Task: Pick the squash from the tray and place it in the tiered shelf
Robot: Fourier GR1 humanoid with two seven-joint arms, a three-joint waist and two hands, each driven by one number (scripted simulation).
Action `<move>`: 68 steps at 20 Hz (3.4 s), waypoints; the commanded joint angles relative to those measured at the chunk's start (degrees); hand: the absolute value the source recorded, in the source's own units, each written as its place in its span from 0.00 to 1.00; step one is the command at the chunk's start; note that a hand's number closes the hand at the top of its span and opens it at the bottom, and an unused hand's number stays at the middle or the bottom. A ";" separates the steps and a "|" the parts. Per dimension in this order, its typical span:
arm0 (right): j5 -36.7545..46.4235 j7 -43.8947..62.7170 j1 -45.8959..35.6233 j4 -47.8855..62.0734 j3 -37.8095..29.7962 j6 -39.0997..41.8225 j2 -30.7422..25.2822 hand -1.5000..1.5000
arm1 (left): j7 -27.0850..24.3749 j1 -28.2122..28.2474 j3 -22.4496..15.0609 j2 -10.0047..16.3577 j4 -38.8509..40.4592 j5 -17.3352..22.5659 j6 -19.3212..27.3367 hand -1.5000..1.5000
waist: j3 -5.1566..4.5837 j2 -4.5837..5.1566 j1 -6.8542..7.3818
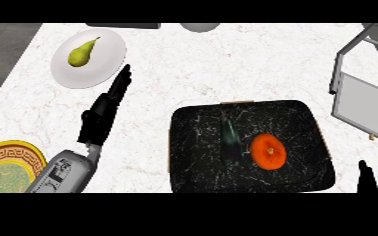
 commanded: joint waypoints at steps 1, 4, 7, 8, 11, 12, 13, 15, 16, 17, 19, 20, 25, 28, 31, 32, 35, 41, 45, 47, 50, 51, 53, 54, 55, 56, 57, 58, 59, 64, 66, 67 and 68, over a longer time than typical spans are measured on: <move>6.73 16.31 -9.22 0.94 2.58 7.67 1.86 0.00 | -0.02 -0.13 1.67 1.22 0.76 0.69 -1.47 0.50 | 0.07 -0.18 -0.70; 5.94 17.49 -12.87 4.89 2.82 7.44 1.91 0.00 | -0.95 1.66 -0.47 -1.57 0.76 -1.22 0.68 0.50 | 0.16 -0.28 -1.14; 4.27 17.54 -17.77 7.86 0.81 7.77 1.93 0.00 | -1.02 1.58 1.43 -0.32 -0.10 0.23 -0.93 0.50 | 0.18 -0.26 -0.99; 3.71 17.55 -17.94 6.99 0.58 8.80 1.94 0.00 | -1.91 1.73 1.06 -0.96 0.95 -1.01 0.19 0.50 | 0.16 -0.28 -1.39; 3.00 17.56 -18.90 8.85 0.52 8.71 1.94 0.00 | -1.41 1.38 2.53 -0.52 2.09 0.10 -0.96 0.50 | 0.18 -0.33 -2.03; 1.87 17.57 -20.74 11.77 -1.37 7.01 1.95 0.00 | -1.94 0.99 2.98 -0.14 2.79 0.40 -1.82 0.50 | 0.21 -0.16 -1.83; 1.44 17.57 -20.76 9.35 -2.69 10.60 1.95 0.00 | -2.90 1.29 3.07 -0.38 3.74 0.24 -1.91 0.50 | 0.17 -0.25 -2.22; 0.54 17.57 -20.94 10.00 -3.13 10.33 1.95 0.00 | -0.30 1.32 2.97 0.09 0.94 -0.19 -0.94 0.50 | 0.23 -0.55 -1.94; 1.23 17.57 -21.87 10.87 -2.65 10.65 1.95 0.00 | -1.82 0.93 1.31 -2.80 3.37 -1.77 0.45 0.50 | 0.21 -0.45 -2.49; 0.05 17.57 -22.84 14.37 -4.27 8.34 1.95 0.00 | -0.62 -0.50 2.73 -1.70 2.97 -0.41 -1.04 0.50 | 0.28 -0.38 -2.25; -0.90 17.57 -22.34 16.21 -4.71 7.15 1.95 0.00 | -0.53 3.97 1.53 -0.36 -1.61 -1.16 -0.73 0.50 | 0.33 -0.74 -1.35; -0.94 17.57 -22.02 13.36 -3.64 8.27 1.95 0.00 | -1.46 2.24 3.69 0.01 1.96 0.20 -2.19 0.50 | 0.24 -0.63 -2.30; -2.41 17.57 -23.37 16.96 -4.36 7.44 1.95 0.00 | -1.88 2.83 2.27 -2.08 1.43 -1.39 -1.06 0.50 | 0.28 -0.64 -2.35; -3.24 17.57 -25.92 18.34 -7.22 9.94 1.95 0.00 | -2.42 4.30 2.92 -0.86 0.78 -1.61 -1.39 0.50 | 0.25 -0.63 -1.84; -2.57 17.57 -23.72 19.30 -4.38 7.69 1.95 0.00 | -0.01 1.85 2.64 -2.19 0.92 -2.22 -0.51 0.50 | 0.27 -0.71 -2.51; -3.29 17.57 -26.52 22.05 -7.88 9.39 1.95 0.00 | -0.93 1.83 3.75 -1.74 1.48 -1.63 -1.21 0.50 | 0.30 -0.56 -2.22; -3.05 17.57 -24.90 20.05 -6.72 8.84 1.95 0.00 | -3.35 4.58 3.85 -1.07 1.33 -1.31 -2.85 0.50 | 0.27 -0.79 -2.39; -3.32 17.57 -24.41 22.87 -6.54 7.74 1.95 0.00 | 0.23 2.36 5.61 -0.57 0.01 -0.92 -2.94 0.50 | 0.30 -0.81 -2.68; -3.80 17.56 -24.55 25.66 -6.32 4.61 1.95 0.00 | -0.20 3.79 4.34 -0.84 -1.66 -2.09 -3.37 0.50 | 0.36 -0.84 -2.25; -4.45 17.56 -24.87 26.57 -7.11 4.10 1.95 0.00 | -0.96 3.09 6.16 0.08 0.95 -1.18 -4.95 0.50 | 0.36 -0.74 -2.50; -5.40 17.56 -25.85 27.76 -6.74 4.27 1.95 0.00 | -0.54 2.83 5.83 -1.71 1.08 -2.00 -3.57 0.50 | 0.35 -0.68 -2.62; -5.18 17.56 -25.40 26.95 -5.30 3.50 1.95 0.00 | -1.32 4.15 3.90 -3.33 0.38 -3.96 -1.88 0.50 | 0.34 -0.78 -2.60; -6.03 17.56 -27.15 29.01 -5.96 3.03 1.95 0.00 | 1.49 2.94 5.94 -1.18 -1.27 -2.15 -3.56 0.50 | 0.34 -0.75 -2.15; -5.28 17.42 -25.11 28.66 -5.24 2.23 1.95 0.00 | -0.58 3.42 6.12 -1.64 0.46 -2.57 -3.86 0.50 | 0.36 -0.76 -2.60; -7.10 17.56 -27.58 28.45 -6.51 3.87 1.95 0.00 | -2.71 3.45 6.72 -1.66 2.16 -2.45 -4.41 0.50 | 0.32 -0.66 -2.55; -5.14 17.56 -24.84 29.62 -4.45 1.02 1.95 0.00 | -2.04 3.10 5.51 -2.58 2.25 -3.62 -3.62 0.50 | 0.34 -0.71 -2.76; -6.88 17.54 -25.92 29.45 -7.01 3.18 1.95 0.00 | -0.35 4.94 5.53 -0.84 -0.83 -3.56 -4.04 0.50 | 0.38 -0.83 -2.26; -6.44 17.24 -25.87 32.67 -5.06 -0.92 1.95 0.00 | 1.99 3.65 5.38 -2.17 -2.42 -3.27 -3.06 0.50 | 0.42 -0.81 -2.10; -5.96 17.56 -24.17 30.95 -3.38 0.11 1.95 0.00 | -1.40 4.69 5.25 -2.96 0.27 -3.75 -3.36 0.50 | 0.35 -0.78 -2.55; -5.86 15.74 -24.84 34.40 -1.21 1.84 1.96 1.00 | -1.80 4.19 6.06 -2.89 1.69 -4.17 -4.75 0.50 | 0.35 -0.75 -2.61; -4.96 16.21 -25.34 33.64 -1.72 3.19 1.96 1.00 | -1.90 5.35 6.70 -2.60 -0.11 -3.60 -5.11 0.50 | 0.35 -0.84 -2.46; -4.08 15.46 -26.18 35.02 -1.75 2.70 1.96 1.00 | 0.80 2.76 6.47 -3.59 0.65 -5.21 -3.06 0.50 | 0.37 -0.80 -2.62; -3.06 17.18 -24.41 29.15 -1.25 5.98 1.96 1.00 | -0.86 4.18 5.47 -4.82 0.16 -5.41 -2.89 0.50 | 0.33 -0.95 -2.95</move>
